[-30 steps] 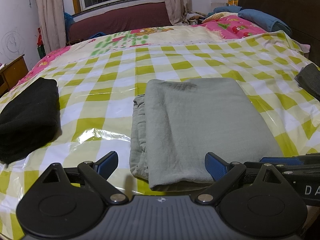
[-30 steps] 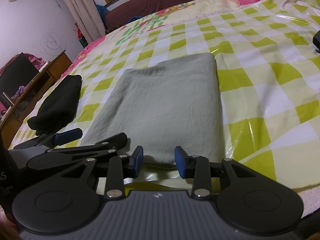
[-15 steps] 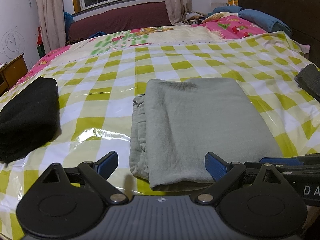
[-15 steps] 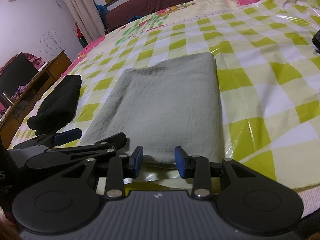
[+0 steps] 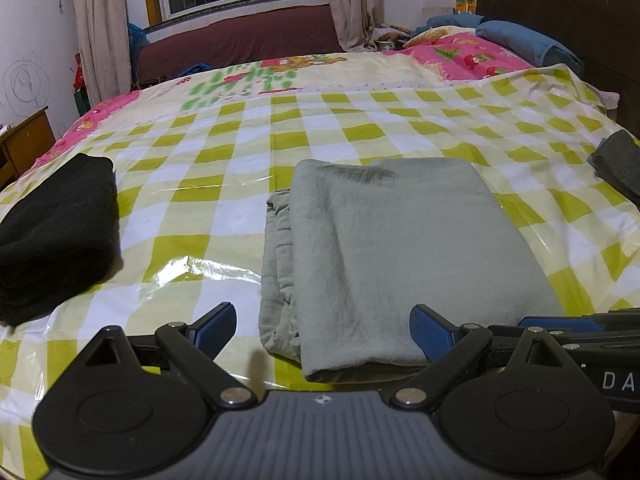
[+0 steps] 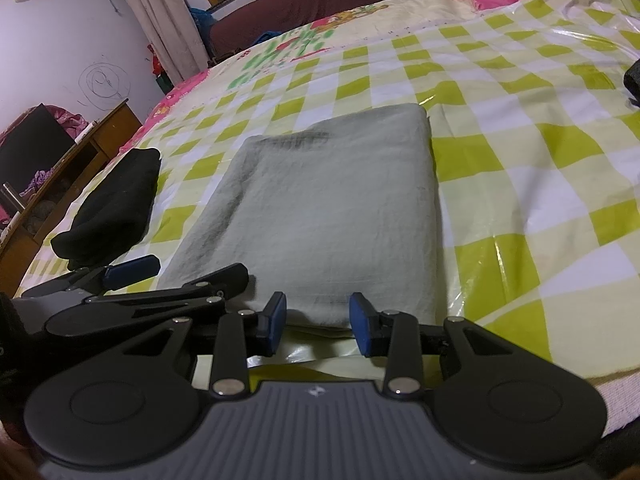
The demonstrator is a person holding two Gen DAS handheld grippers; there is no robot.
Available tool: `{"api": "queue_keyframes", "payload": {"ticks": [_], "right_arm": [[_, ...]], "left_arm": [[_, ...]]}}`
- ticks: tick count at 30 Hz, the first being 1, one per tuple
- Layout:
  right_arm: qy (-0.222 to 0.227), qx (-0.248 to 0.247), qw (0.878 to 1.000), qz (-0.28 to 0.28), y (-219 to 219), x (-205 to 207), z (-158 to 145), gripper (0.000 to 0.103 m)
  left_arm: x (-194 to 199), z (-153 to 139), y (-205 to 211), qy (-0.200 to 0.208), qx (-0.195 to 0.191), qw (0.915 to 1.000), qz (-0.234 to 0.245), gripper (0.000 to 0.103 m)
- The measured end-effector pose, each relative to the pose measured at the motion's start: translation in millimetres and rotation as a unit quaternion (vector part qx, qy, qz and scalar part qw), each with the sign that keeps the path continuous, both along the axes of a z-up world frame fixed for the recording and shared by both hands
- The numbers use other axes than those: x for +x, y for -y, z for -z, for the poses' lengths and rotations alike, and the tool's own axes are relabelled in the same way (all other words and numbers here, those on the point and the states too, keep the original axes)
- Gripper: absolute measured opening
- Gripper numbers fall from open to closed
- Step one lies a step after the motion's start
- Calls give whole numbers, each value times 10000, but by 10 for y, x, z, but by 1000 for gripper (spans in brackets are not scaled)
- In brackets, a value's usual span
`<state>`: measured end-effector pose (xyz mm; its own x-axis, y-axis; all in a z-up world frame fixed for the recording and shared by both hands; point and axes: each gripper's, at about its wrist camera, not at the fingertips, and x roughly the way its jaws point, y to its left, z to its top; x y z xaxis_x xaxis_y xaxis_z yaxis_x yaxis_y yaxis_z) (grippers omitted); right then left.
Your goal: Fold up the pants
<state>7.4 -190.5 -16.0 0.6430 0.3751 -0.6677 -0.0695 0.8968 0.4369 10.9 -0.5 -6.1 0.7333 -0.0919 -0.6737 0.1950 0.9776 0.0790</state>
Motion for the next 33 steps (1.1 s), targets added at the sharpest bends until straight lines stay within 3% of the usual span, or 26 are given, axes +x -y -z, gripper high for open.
{"api": "queue_keyframes", "payload": {"ticks": [33], "right_arm": [[46,-207,9996,198,71,77,34,36]], "left_arm": [[-49,-38,-27,80,-66,9999,13,103]]}}
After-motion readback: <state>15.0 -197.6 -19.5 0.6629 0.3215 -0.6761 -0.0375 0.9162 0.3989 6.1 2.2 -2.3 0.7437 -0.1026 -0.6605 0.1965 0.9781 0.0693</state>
